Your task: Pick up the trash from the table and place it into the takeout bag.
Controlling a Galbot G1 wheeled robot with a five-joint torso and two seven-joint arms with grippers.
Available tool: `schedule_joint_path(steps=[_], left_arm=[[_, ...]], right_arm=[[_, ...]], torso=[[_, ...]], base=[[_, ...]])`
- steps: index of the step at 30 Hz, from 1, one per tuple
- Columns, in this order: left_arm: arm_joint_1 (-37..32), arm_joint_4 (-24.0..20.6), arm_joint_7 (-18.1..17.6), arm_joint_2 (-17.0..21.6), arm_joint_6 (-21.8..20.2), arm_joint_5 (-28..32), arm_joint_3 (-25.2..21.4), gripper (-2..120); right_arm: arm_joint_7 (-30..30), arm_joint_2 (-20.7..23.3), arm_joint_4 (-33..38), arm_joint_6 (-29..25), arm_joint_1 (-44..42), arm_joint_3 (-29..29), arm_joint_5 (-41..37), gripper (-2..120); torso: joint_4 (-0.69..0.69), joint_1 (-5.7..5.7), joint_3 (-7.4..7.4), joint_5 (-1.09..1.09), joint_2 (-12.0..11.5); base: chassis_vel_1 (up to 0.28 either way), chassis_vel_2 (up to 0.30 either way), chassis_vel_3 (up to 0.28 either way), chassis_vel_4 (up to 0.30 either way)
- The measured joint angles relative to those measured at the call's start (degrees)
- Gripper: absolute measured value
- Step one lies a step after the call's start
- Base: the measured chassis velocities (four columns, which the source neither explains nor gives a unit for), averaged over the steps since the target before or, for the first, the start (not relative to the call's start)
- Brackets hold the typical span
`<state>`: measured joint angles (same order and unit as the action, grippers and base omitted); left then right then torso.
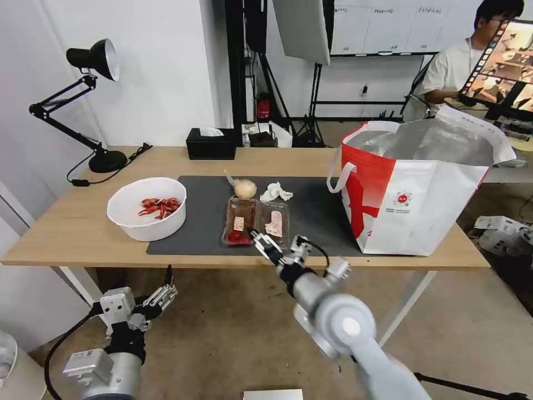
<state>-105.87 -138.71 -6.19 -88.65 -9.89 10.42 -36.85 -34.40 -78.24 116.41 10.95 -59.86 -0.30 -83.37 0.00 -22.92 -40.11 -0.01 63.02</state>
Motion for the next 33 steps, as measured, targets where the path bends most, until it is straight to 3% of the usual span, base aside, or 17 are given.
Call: schedule_joint_path(steps=[8,33], left_arm=[[0.2,0.7,-0.3,-0.5,0.0,-0.3,0.0,100],[-0.5,1.3,-0.4,1.1,0.3,0.1,-0.2,100]], right_arm=[[-3.2,-3.0,-2.2,0.1,1.1,-0.5,0.7,100],[-6.1,-6.8,-4.9,2.0,0.1,2.9,1.5,100]], torso=[[0.00,0.00,0.00,0.01,0.0],[-0.01,0.00,0.01,0.01,0.0]], base=[[0.000,0.000,0.000,0.000],[0.000,0.000,0.000,0.000]])
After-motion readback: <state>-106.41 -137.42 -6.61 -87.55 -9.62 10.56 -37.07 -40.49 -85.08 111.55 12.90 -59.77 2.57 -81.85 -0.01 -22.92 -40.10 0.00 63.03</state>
